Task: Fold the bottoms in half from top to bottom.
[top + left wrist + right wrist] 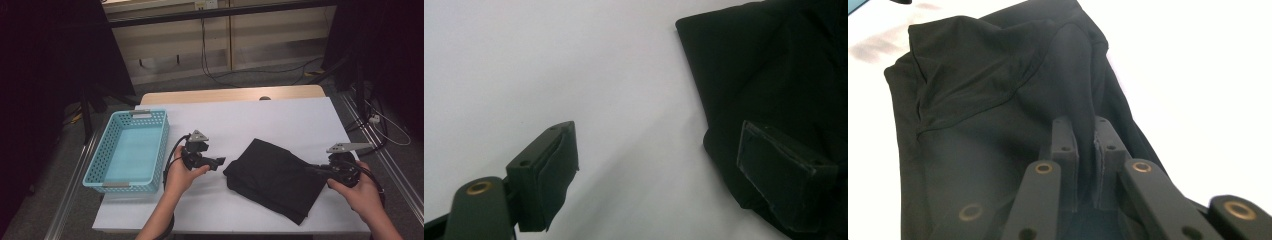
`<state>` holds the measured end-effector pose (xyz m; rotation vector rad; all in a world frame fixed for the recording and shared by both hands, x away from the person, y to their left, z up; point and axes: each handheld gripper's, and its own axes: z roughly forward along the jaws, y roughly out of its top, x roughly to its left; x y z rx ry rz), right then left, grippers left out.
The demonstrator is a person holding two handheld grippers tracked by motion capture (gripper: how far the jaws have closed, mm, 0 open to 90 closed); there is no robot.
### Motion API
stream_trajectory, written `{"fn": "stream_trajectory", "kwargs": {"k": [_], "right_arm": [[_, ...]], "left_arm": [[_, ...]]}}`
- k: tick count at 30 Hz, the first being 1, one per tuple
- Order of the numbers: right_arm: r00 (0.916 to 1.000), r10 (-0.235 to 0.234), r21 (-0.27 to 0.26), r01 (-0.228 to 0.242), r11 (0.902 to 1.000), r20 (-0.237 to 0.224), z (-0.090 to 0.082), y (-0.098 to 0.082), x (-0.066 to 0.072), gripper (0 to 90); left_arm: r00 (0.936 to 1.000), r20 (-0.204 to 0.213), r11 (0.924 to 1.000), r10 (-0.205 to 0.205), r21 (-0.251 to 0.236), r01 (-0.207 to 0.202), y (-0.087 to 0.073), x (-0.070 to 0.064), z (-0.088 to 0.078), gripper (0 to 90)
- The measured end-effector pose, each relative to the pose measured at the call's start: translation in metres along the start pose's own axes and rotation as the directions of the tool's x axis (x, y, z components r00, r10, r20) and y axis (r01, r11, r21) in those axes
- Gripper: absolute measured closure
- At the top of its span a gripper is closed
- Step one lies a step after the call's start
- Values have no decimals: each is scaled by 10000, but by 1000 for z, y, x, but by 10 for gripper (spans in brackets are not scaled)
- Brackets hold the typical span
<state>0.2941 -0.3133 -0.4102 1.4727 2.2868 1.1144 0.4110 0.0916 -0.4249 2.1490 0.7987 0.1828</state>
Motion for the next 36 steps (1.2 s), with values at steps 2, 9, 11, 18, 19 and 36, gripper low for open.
{"fn": "stream_trajectory", "kwargs": {"k": [2,9,11,18,19,36], "right_arm": [[10000,-83,19,83,10000,-29,-3,1,1,833],[9996,-288,-599,291,9978,63,-12,-1,-3,650],[9995,-302,-972,308,9948,82,-12,2,-2,606],[9983,-396,-886,433,9951,425,2,3,-2,546],[9982,-376,-831,414,9957,473,4,3,-2,546],[9957,-484,-1043,565,9929,787,19,5,1,309]], "left_arm": [[10000,-27,9999,-43,-97,42,0,0,-1,166],[10000,-27,10000,-60,4,60,-1,1,1,164],[9999,30,9999,-103,-34,103,-2,-1,3,164],[9995,261,9999,-173,7,173,-2,-6,8,165],[9994,299,9998,-199,-12,199,-2,-8,9,168],[9878,1316,9893,-832,1302,660,-14,-32,19,458]]}}
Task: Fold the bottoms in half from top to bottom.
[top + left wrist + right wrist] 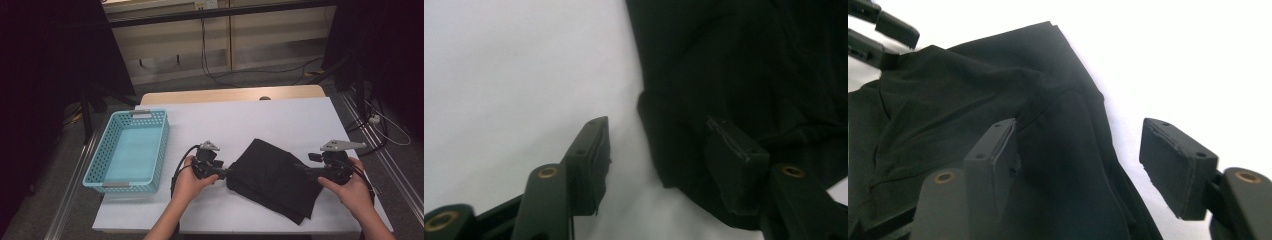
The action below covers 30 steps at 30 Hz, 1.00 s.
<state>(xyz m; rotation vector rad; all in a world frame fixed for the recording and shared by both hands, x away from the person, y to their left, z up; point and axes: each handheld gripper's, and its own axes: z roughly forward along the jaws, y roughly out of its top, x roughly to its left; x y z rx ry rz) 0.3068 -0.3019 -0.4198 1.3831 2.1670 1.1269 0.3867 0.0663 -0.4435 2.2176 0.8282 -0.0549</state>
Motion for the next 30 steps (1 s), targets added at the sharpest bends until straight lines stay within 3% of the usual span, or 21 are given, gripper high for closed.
{"fn": "stream_trajectory", "kwargs": {"k": [2,5,12,15,19,22,25,27,30], "right_arm": [[10000,-15,-32,15,10000,32,1,0,1,301],[10000,-36,-9,36,10000,72,1,0,1,289],[9999,35,-103,-34,9999,129,0,0,1,260],[9999,16,-130,-14,9999,135,0,0,1,259],[9998,21,-213,-17,9998,177,-2,0,0,257],[9997,43,-249,-37,9997,247,-4,-1,0,254],[9995,79,-305,-70,9995,304,-6,-2,0,251],[9994,71,-295,-61,9995,343,-5,-3,0,250],[9994,64,-249,-56,9997,350,-3,-3,2,249]], "left_arm": [[10000,85,9995,50,301,-52,-2,-4,3,494],[9989,-261,9982,392,456,-379,-3,-9,3,549],[9990,214,9954,-393,886,373,-3,-7,1,805],[9985,307,9941,-454,1005,421,-1,-5,0,820],[9958,406,9924,-824,952,782,1,2,-5,832],[9952,124,9933,-967,654,957,4,13,-13,834],[9902,-24,9898,-1396,296,1396,4,28,-21,834],[9900,-39,9897,-1407,246,1408,3,32,-23,831],[9900,-481,9908,-1326,205,1337,3,37,-24,832]]}}
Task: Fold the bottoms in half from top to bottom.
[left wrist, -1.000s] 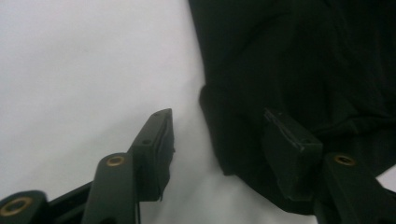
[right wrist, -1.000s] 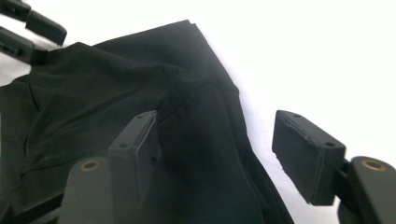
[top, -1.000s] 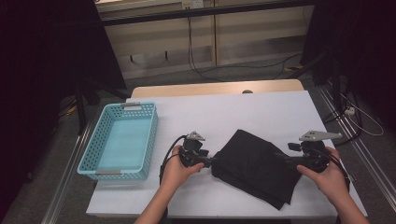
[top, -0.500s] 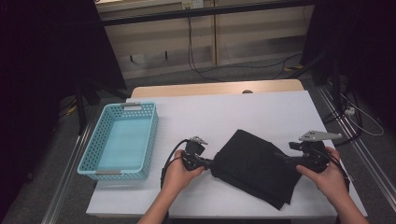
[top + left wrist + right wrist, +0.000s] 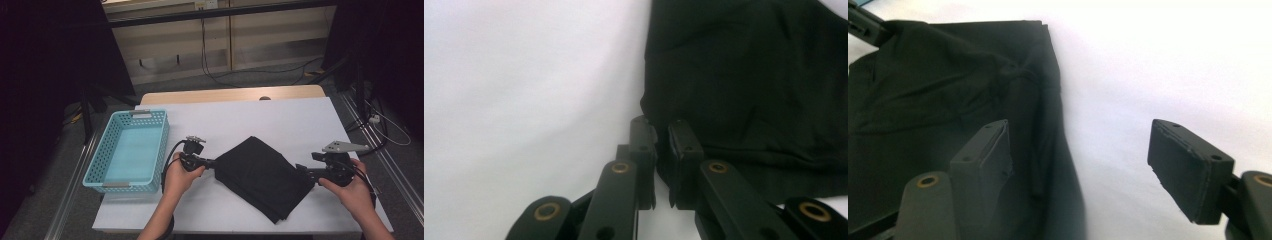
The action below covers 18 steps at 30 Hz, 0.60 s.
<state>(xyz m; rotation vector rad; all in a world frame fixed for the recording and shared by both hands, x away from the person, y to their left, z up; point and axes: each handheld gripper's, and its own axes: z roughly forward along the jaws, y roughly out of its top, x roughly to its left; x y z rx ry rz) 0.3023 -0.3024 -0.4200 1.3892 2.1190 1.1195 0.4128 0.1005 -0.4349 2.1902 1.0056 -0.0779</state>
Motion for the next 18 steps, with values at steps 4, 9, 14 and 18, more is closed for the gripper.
{"fn": "stream_trajectory", "kwargs": {"k": [4,9,14,18], "right_arm": [[9999,-83,41,84,10000,-79,4,2,5,249],[9999,-102,143,104,9998,-134,13,4,9,304],[9975,-279,259,297,9992,-656,21,8,18,633],[9923,-556,531,617,9967,-1105,30,9,28,730]], "left_arm": [[9998,25,9998,-177,-105,177,0,5,1,829],[9998,-77,9998,171,-119,-171,-1,0,0,781],[9983,-413,9978,411,-500,-432,-2,-2,-4,524],[9967,-590,9969,553,-520,-584,-3,-4,-5,421]]}}
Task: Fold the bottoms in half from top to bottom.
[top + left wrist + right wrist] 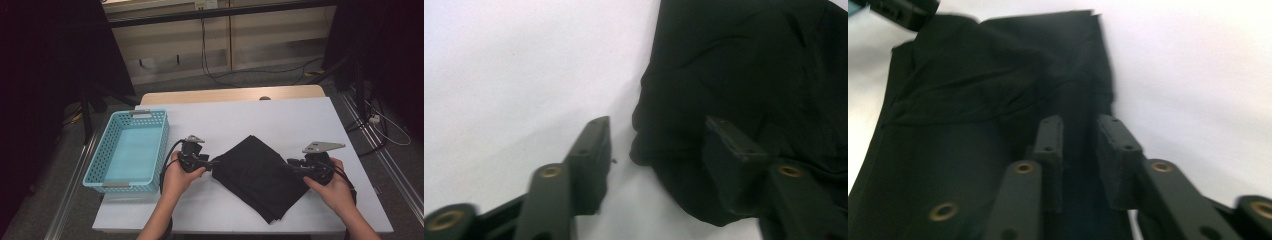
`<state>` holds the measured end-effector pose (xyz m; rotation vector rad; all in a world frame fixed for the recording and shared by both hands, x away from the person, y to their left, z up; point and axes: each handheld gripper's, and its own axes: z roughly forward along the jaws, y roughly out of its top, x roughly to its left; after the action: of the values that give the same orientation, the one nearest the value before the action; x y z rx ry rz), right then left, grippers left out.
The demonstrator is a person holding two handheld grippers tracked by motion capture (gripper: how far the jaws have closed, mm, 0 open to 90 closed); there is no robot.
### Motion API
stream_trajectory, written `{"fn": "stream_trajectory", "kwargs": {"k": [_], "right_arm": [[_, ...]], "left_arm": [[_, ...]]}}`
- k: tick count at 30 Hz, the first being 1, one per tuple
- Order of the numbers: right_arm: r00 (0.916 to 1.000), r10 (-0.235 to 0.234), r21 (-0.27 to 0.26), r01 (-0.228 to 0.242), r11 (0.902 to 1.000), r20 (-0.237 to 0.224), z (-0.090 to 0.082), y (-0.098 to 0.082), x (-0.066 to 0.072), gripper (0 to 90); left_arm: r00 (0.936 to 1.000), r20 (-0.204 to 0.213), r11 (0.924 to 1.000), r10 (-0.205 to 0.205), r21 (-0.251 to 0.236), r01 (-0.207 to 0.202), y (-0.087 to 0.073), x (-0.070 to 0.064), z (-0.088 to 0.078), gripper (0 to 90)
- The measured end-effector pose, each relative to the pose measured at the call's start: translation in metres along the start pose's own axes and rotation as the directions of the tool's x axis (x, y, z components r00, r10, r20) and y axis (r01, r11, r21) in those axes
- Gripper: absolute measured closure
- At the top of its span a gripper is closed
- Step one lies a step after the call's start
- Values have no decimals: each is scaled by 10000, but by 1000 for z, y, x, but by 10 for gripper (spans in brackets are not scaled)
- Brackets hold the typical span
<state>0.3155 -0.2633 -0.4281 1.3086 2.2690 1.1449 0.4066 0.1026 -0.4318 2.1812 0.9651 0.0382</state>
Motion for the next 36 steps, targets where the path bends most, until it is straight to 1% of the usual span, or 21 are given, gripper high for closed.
{"fn": "stream_trajectory", "kwargs": {"k": [2,5,7,8,10,13,15,17,18,19,20,21,22,24,27,29,30,31,33,34,36], "right_arm": [[9998,-180,339,183,9993,-82,6,-1,3,761],[9992,-386,835,379,9958,66,14,-6,3,761],[9994,-342,880,335,9956,63,16,-7,2,784],[9994,-339,894,333,9954,48,15,-8,1,826],[9994,-343,1030,329,9941,111,15,-8,0,841],[9990,-375,1206,342,9921,255,10,-8,-3,850],[9995,-277,1149,261,9930,125,5,-11,-5,847],[9996,-270,1079,262,9938,54,3,-14,-5,829],[9996,-293,1036,286,9942,52,2,-15,-5,791],[9997,-218,932,209,9954,84,1,-14,-5,713],[9998,-152,801,141,9967,133,0,-13,-5,670],[9998,-132,621,121,9980,177,-1,-10,-5,646],[9998,-61,480,53,9988,178,-1,-8,-5,609],[9995,144,74,-146,9999,283,0,-2,-5,521],[9989,263,-223,-254,9994,391,6,8,-8,501],[9981,268,-254,-254,9994,549,11,14,-10,467],[9977,271,-251,-255,9994,618,15,18,-11,467],[9971,290,-227,-274,9994,710,21,22,-13,465],[9962,304,-163,-291,9994,820,29,28,-14,449],[9956,296,-236,-277,9993,889,34,32,-15,448],[9955,338,-207,-321,9993,888,44,39,-16,450]], "left_arm": [[10000,-61,10000,14,-33,-15,-1,0,-1,384],[9999,-103,10000,80,-26,-80,-2,-1,-1,353],[9998,-179,9999,117,-42,-118,-2,-2,-2,349],[9998,-161,9999,99,-42,-99,-3,-2,-2,347],[9999,-113,10000,9,-45,-9,-4,-3,-1,347],[10000,-34,10000,20,93,-20,-5,-4,1,348],[10000,25,10000,13,95,-13,-5,-5,2,347],[10000,-26,10000,-35,-63,34,-4,-6,3,341],[9999,-18,9998,-115,-186,115,-3,-7,3,337],[9998,-20,9993,-177,-338,176,-2,-7,3,335],[9999,-85,9989,-141,-443,137,0,-8,3,345],[9999,-99,9987,-113,-496,108,0,-7,2,372],[9997,-197,9976,-118,-687,105,2,-7,1,396],[9992,-132,9959,-386,-828,374,3,-5,1,474],[9990,-162,9974,-418,-595,408,3,-2,5,550],[9989,-165,9979,-442,-485,434,1,-1,8,561],[9991,-48,9986,-428,-316,427,1,0,10,613],[9992,-7,9988,-401,-290,400,1,-1,10,651],[9993,229,9994,-306,-159,310,1,-3,11,771],[9996,208,9998,-185,-8,186,2,-4,11,780],[9987,435,9996,-252,124,247,2,-5,12,806]]}}
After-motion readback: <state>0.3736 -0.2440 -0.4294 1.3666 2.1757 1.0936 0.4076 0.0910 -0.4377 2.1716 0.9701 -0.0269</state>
